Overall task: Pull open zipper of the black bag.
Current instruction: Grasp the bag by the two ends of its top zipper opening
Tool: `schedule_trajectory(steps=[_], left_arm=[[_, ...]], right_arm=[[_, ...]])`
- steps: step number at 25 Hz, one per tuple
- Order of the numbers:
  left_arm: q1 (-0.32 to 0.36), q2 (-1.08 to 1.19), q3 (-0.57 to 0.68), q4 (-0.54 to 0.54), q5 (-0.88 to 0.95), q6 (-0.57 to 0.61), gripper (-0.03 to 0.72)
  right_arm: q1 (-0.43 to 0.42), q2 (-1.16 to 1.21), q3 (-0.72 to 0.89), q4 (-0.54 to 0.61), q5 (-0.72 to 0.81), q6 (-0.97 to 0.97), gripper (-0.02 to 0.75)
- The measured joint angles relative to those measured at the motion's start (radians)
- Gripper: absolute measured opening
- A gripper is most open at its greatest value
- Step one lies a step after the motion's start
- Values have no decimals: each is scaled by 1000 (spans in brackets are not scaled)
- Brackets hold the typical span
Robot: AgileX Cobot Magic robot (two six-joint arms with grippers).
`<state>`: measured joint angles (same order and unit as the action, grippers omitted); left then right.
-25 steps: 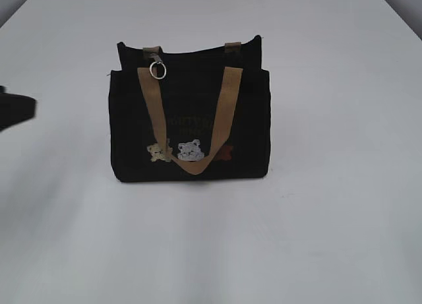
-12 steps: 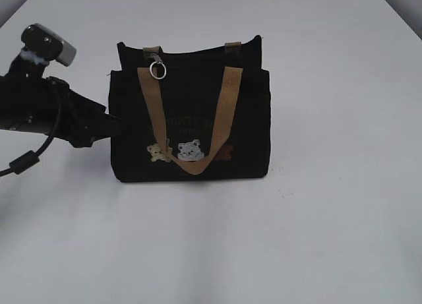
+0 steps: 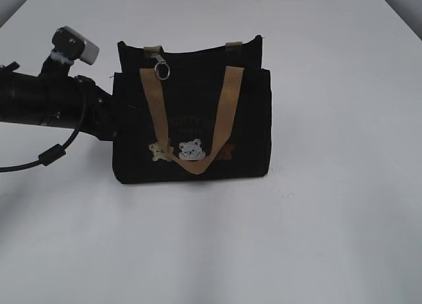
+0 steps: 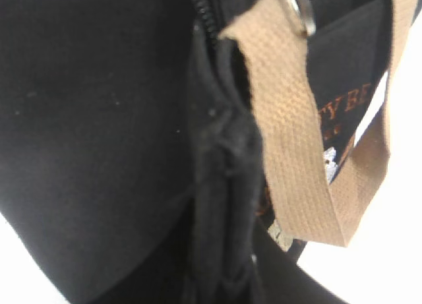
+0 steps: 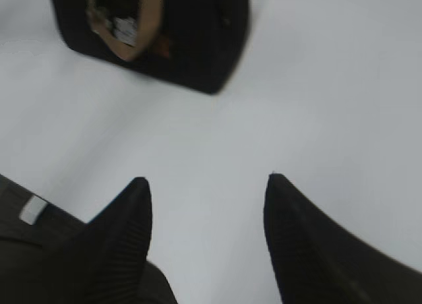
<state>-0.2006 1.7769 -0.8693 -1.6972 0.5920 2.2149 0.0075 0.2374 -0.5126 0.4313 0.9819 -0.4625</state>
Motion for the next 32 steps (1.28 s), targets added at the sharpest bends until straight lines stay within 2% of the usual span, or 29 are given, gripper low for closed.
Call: schedule_trajectory(steps=[3, 5, 7, 10, 15, 22, 27, 32], left_arm=[[0, 0, 0, 0, 6, 2, 67], [0, 0, 0, 0, 7, 2, 67], [0, 0, 0, 0, 7, 2, 67], [0, 0, 0, 3, 8, 2, 67], [0, 0, 0, 5, 10, 3, 67], [0, 0, 0, 6, 11, 3, 67], [0, 0, 0, 6, 11, 3, 67], [0, 0, 0, 6, 11, 3, 67]], right_arm=[[11, 252, -11, 298, -174, -295, 408], [44, 463, -27, 521, -275, -524, 392], [104, 697, -91, 684, -329, -686, 388], [212, 1005, -259, 793, -340, -754, 384], [324, 1404, -626, 811, -281, -619, 382], [332, 1649, -963, 788, -179, -391, 382], [335, 1733, -1067, 775, -143, -306, 382], [363, 1777, -1077, 746, -156, -287, 382]])
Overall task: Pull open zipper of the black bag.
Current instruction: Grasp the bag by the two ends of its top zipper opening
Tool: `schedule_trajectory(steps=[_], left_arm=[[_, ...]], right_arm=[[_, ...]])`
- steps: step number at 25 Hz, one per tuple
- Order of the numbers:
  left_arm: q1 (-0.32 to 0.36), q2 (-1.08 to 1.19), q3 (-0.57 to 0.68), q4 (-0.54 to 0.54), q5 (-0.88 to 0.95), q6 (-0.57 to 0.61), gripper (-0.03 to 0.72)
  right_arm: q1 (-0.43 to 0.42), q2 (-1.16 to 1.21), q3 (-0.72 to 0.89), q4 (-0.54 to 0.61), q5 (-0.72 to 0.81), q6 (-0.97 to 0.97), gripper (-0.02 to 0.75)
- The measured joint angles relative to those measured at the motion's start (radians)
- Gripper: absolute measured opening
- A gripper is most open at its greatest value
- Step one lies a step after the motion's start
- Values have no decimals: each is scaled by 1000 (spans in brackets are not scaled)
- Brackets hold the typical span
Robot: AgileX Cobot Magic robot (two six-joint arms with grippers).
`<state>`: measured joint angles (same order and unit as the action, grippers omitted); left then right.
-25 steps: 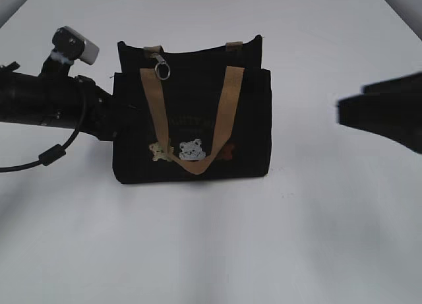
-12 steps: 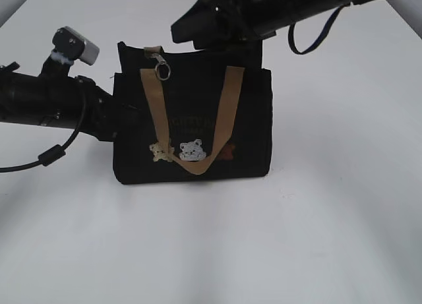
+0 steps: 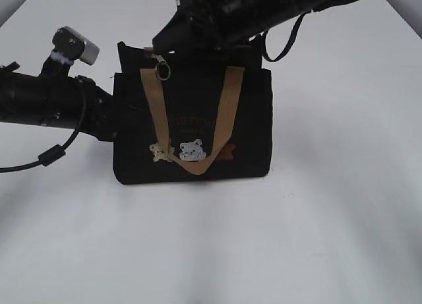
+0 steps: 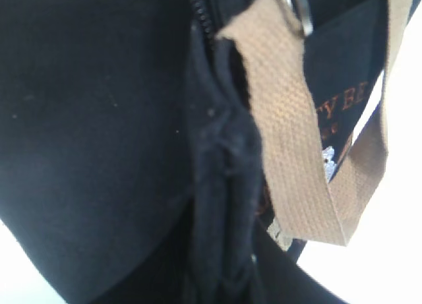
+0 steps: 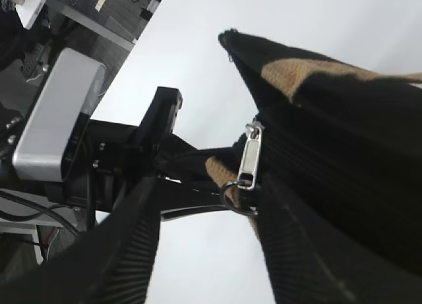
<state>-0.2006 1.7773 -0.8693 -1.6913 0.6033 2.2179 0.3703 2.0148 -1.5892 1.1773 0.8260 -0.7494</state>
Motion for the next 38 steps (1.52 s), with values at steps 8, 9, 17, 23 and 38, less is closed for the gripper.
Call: schedule_trajectory(steps=[8, 9, 17, 23, 38], left_arm=[[0, 0, 0, 0, 0, 0, 67], [0, 0, 0, 0, -1, 0, 67], [0, 0, 0, 0, -5, 0, 67], [0, 1, 0, 0, -8, 0, 67], [-1, 2, -1, 2, 15, 0, 67]], right_arm=[[19, 33, 0, -2, -61, 1, 382], [19, 37, 0, 0, -66, 1, 382], [48, 46, -1, 4, -155, 2, 382], [86, 59, -5, -7, -210, 19, 301], [-185, -46, -8, -279, 78, 245, -1]])
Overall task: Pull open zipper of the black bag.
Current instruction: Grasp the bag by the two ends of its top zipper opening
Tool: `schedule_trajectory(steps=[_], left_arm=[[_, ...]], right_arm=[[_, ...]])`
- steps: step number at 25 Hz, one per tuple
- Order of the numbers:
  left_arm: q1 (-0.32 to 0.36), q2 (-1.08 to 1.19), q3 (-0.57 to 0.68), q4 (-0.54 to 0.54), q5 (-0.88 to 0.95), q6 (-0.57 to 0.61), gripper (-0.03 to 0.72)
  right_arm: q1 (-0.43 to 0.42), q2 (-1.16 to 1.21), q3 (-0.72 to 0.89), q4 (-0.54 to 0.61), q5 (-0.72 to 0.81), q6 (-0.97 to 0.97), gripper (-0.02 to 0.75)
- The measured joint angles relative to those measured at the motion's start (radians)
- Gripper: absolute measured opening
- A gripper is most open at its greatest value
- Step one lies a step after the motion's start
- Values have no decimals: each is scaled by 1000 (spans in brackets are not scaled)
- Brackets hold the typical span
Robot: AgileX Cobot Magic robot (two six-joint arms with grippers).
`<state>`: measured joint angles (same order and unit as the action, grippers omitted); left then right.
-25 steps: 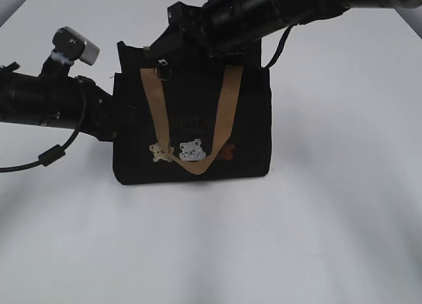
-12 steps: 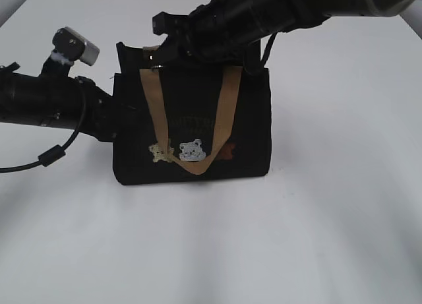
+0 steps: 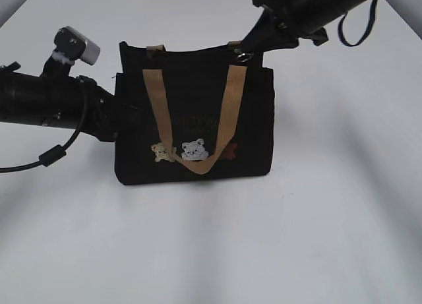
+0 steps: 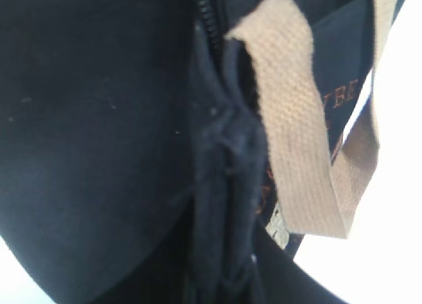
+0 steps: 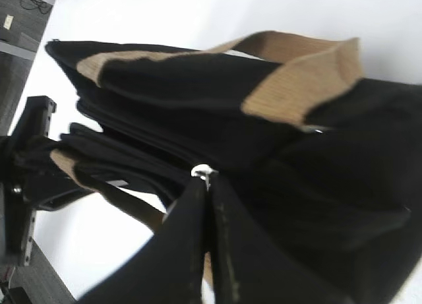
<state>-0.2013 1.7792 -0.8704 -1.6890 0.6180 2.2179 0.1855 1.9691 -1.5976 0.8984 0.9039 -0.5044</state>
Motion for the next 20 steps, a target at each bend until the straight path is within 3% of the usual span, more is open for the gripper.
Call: schedule_trajectory(steps=[7, 11, 13, 15, 18, 20], left_arm=[[0, 0, 0, 1, -27, -8, 82], [-1, -25, 0, 87, -75, -155, 257], [-1, -58, 0, 195, -95, -316, 360], [-1, -106, 0, 321, -105, -514, 399], [-1, -184, 0, 602, -98, -986, 389], [-1, -234, 0, 854, -94, -1328, 351]], right_arm=[[-16, -12, 0, -55, 69, 16, 19], [-13, -29, 0, -124, 111, 17, 204], [-13, -44, 0, -177, 145, 17, 319], [-13, -61, 0, -216, 189, 24, 380], [-13, -101, 0, -310, 240, 87, 396], [-13, -133, 0, -414, 277, 163, 393]])
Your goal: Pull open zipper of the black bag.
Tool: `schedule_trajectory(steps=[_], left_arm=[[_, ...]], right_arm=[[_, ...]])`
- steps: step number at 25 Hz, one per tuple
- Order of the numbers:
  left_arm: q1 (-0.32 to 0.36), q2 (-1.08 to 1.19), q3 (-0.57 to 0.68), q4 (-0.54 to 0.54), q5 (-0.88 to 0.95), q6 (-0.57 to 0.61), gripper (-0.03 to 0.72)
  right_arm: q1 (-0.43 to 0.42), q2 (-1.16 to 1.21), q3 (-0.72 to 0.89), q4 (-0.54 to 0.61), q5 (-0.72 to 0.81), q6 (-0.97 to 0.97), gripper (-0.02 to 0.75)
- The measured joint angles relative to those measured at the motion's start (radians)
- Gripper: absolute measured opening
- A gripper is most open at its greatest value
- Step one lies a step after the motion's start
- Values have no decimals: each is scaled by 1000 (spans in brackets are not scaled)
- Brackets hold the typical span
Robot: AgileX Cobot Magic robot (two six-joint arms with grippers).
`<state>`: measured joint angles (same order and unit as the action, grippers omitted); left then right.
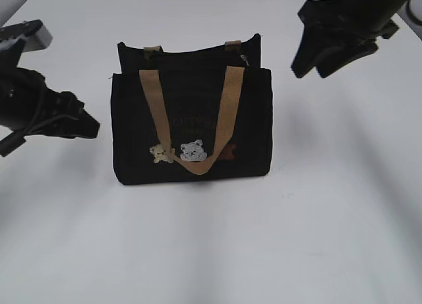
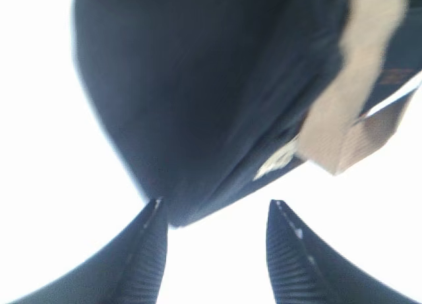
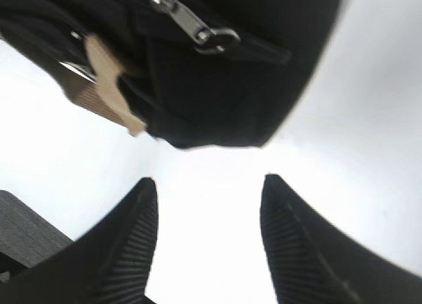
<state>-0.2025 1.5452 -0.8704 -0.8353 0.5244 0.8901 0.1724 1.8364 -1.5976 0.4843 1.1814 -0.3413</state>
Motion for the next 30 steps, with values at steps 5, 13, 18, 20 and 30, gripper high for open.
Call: schedule_trajectory(steps=[5, 13, 18, 20, 30], left_arm=[[0, -102, 8, 408, 87, -497, 307], [0, -366, 151, 426, 91, -585, 302], [0, -589, 241, 452, 200, -667, 302], [0, -679, 253, 486, 262, -712, 301], [0, -1140, 308, 742, 484, -832, 297]], right_arm=[[4, -113, 108, -211, 21, 142, 382], [16, -506, 594, -314, -30, 180, 381], [18, -792, 850, -389, -71, 183, 381], [18, -909, 941, -399, -89, 183, 381], [18, -1451, 1098, -421, -81, 183, 381]])
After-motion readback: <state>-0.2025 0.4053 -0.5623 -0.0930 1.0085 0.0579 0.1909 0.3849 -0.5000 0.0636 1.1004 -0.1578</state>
